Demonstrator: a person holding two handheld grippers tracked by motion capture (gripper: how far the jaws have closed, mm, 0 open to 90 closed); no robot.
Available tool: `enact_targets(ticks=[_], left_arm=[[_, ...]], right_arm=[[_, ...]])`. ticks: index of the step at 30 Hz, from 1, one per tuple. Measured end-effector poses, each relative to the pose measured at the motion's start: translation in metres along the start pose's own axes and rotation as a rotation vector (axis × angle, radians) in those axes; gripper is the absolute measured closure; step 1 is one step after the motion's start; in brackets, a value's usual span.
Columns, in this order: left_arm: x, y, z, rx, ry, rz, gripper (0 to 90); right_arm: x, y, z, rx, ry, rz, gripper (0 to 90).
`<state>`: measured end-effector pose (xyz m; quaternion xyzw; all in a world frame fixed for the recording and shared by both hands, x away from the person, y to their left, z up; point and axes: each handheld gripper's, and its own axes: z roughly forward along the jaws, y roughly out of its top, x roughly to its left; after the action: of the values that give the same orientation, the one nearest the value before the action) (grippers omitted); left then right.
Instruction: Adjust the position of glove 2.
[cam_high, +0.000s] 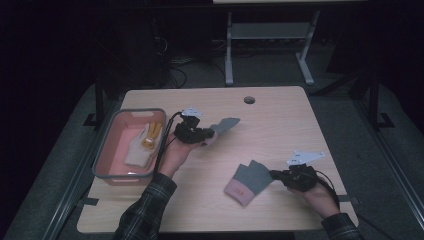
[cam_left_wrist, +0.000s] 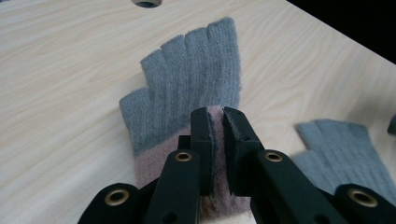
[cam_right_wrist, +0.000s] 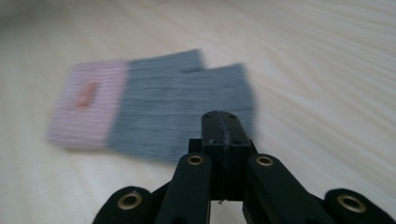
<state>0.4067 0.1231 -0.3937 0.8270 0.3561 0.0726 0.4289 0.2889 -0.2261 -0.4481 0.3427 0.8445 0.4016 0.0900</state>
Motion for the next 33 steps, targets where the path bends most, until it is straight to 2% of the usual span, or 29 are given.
enact_targets(ticks=[4, 6, 12, 18, 24, 26, 27, 30, 33], left_arm=[[-0.008, -0.005, -0.005, -0.015, -0.016, -0.005, 82.9], [-0.01, -0.008, -0.006, -0.023, -0.028, -0.014, 82.9], [-0.019, -0.018, -0.013, -0.031, -0.053, -0.014, 83.0], [-0.024, -0.027, -0.021, -0.04, -0.068, -0.012, 82.9], [-0.036, -0.031, -0.016, -0.032, -0.096, 0.032, 82.9], [-0.045, -0.031, -0.011, -0.025, -0.115, 0.057, 83.0], [-0.045, -0.031, -0.011, -0.025, -0.115, 0.057, 82.9], [-0.061, -0.033, -0.005, -0.004, -0.139, 0.094, 83.0], [-0.07, -0.034, -0.001, 0.01, -0.148, 0.099, 83.0]], right_arm=[[0.024, 0.0, 0.003, 0.032, 0.07, -0.045, 89.9], [0.031, -0.002, 0.007, 0.045, 0.094, -0.073, 89.9], [0.042, -0.001, 0.03, 0.116, 0.138, -0.091, 89.9], [0.047, 0.011, 0.045, 0.113, 0.149, -0.105, 89.9], [0.047, 0.015, 0.05, 0.109, 0.143, -0.101, 89.9], [0.046, 0.015, 0.05, 0.105, 0.139, -0.11, 90.0], [0.046, 0.015, 0.05, 0.105, 0.139, -0.11, 90.0], [0.045, 0.015, 0.051, 0.099, 0.137, -0.108, 89.9], [0.044, 0.015, 0.052, 0.099, 0.137, -0.106, 90.0]])
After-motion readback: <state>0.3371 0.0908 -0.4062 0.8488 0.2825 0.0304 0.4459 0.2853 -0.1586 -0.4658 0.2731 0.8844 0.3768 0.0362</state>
